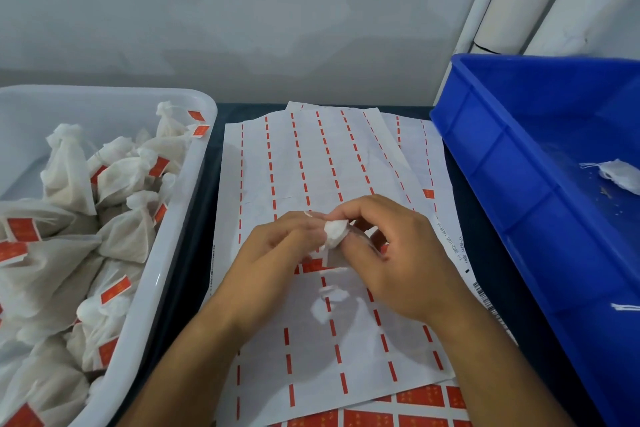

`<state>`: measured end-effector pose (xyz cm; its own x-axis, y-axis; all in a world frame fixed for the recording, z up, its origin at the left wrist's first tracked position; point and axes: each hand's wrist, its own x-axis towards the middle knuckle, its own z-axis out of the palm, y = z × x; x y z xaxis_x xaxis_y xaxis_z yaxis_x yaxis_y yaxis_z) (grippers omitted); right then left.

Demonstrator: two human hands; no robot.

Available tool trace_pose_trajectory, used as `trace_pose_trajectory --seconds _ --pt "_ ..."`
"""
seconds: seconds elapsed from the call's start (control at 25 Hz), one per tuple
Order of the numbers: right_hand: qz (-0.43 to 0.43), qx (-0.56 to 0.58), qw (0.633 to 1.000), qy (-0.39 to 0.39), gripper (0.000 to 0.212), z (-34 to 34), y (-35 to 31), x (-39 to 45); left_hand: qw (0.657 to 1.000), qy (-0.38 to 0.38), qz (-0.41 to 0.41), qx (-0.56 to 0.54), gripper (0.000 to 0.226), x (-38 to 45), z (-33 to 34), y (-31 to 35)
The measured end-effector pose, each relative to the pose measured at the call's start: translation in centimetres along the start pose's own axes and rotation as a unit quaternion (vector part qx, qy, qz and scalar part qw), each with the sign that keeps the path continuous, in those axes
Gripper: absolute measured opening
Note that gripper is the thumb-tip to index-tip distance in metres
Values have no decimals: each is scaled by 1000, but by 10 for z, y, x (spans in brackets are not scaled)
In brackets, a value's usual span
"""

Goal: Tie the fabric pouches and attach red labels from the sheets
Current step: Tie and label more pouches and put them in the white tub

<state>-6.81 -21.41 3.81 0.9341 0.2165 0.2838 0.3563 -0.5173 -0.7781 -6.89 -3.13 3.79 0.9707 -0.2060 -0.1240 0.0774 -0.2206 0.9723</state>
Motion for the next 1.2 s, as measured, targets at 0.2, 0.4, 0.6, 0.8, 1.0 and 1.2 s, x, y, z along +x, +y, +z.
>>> trace_pose_trajectory --seconds 0.2,0.4,0.6,0.8,1.0,1.2 --pt "28 44 998 20 6 4 -2 1 998 11 65 -1 23 3 4 -2" --pt "78 119 987 68 12 8 -8 3 992 103 71 15 20 6 7 -5" --pt "112 76 988 79 19 12 -7 3 991 127 33 7 9 4 14 -3" --pt "123 70 986 83 18 14 -6 3 988 154 34 2 33 4 14 -3" --pt "160 113 979 53 19 13 -5 3 987 147 60 10 29 4 11 -3" --pt "198 156 967 28 22 11 -7 4 988 126 75 47 31 5 11 -4"
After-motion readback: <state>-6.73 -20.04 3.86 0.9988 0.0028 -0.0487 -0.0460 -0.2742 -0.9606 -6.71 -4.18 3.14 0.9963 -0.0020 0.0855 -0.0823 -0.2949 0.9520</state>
